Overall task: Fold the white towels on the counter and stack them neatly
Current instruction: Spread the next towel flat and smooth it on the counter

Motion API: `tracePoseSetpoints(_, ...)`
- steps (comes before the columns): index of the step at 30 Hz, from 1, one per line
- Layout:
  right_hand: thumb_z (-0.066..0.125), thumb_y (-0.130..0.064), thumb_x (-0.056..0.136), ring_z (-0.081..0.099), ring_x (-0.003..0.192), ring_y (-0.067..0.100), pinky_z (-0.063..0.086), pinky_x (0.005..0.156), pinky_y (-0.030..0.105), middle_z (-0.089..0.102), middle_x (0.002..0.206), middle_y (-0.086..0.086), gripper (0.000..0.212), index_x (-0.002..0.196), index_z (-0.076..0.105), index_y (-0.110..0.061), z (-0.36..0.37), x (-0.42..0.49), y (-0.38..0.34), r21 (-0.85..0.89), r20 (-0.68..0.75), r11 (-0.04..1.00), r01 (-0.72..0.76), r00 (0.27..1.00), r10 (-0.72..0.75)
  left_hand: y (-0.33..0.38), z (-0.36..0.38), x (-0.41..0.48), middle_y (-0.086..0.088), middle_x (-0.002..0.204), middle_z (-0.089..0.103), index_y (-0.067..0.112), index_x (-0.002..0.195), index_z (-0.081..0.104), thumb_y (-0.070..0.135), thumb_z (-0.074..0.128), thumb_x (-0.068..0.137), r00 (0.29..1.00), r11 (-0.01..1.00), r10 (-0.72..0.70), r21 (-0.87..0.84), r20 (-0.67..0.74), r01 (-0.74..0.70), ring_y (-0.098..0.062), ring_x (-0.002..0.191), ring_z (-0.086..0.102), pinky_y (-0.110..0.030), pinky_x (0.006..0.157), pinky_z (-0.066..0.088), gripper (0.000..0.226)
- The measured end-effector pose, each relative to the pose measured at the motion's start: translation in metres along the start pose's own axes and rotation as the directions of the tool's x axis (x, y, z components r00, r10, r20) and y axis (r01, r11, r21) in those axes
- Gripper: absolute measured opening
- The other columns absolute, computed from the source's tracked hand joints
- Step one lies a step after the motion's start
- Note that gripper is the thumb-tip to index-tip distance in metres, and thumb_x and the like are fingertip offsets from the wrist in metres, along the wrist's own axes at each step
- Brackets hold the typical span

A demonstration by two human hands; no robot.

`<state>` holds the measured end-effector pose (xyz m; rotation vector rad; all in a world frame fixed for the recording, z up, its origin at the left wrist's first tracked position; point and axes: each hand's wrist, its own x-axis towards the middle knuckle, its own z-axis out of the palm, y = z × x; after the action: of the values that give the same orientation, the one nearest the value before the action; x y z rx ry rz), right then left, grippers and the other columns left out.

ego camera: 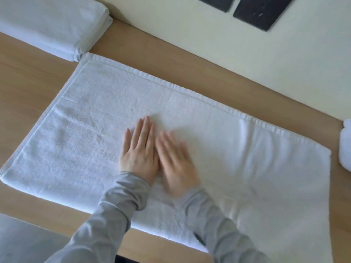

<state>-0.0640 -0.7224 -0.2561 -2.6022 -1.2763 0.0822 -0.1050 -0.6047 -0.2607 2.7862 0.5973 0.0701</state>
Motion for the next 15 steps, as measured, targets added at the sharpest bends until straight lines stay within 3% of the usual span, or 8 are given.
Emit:
tracePoseSetpoints(5,0.034,-0.039,0.093,0.016,0.143,0.015,0.015,0.116,0.044,0.024,0.154,0.001,0.058,0.145,0.029,-0.013,-0.008,-0.029,0.058,-0.097,0.168,0.973,0.207,0.967,-0.189,-0.005,0.007,0.002,-0.008,0.155,0.023,0.011,0.146,0.03,0.044,0.023,0.093,0.998,0.998,-0.06,0.035,-0.034,0.061,-0.019,0.143,0.019,-0.04,0.117,0.01,0.063)
tracePoseSetpoints(7,0.032,-0.045,0.092,0.014,0.143,0.016,0.017,0.115,0.046,0.021,0.154,0.0,0.062,0.146,0.025,-0.015,-0.02,-0.028,0.105,-0.156,0.193,0.966,0.207,0.965,-0.175,-0.002,0.008,0.002,-0.006,0.156,0.021,0.013,0.147,0.027,0.046,0.022,0.094,0.997,0.996,-0.066,0.063,-0.03,0.068,-0.017,0.144,0.015,-0.038,0.117,0.008,0.063)
tracePoseSetpoints(10,0.023,-0.047,0.093,0.017,0.143,0.022,0.021,0.114,0.048,0.022,0.154,0.005,0.063,0.147,0.023,-0.013,-0.041,-0.023,0.182,-0.209,0.189,0.978,0.019,0.982,0.021,-0.003,0.008,0.001,-0.002,0.157,0.016,0.016,0.149,0.021,0.048,0.02,0.093,0.996,0.993,-0.08,0.08,-0.029,0.082,-0.013,0.144,0.01,-0.036,0.118,0.004,0.064)
tracePoseSetpoints(15,0.004,-0.053,0.088,0.008,0.144,0.017,0.005,0.118,0.042,0.014,0.156,0.004,0.073,0.148,0.016,-0.011,-0.06,-0.03,0.273,-0.23,0.12,0.919,-0.32,0.928,0.353,-0.002,0.007,0.0,0.001,0.158,0.013,0.019,0.15,0.017,0.049,0.018,0.093,0.996,0.991,-0.092,0.092,-0.017,0.093,-0.012,0.144,0.008,-0.036,0.118,0.002,0.064)
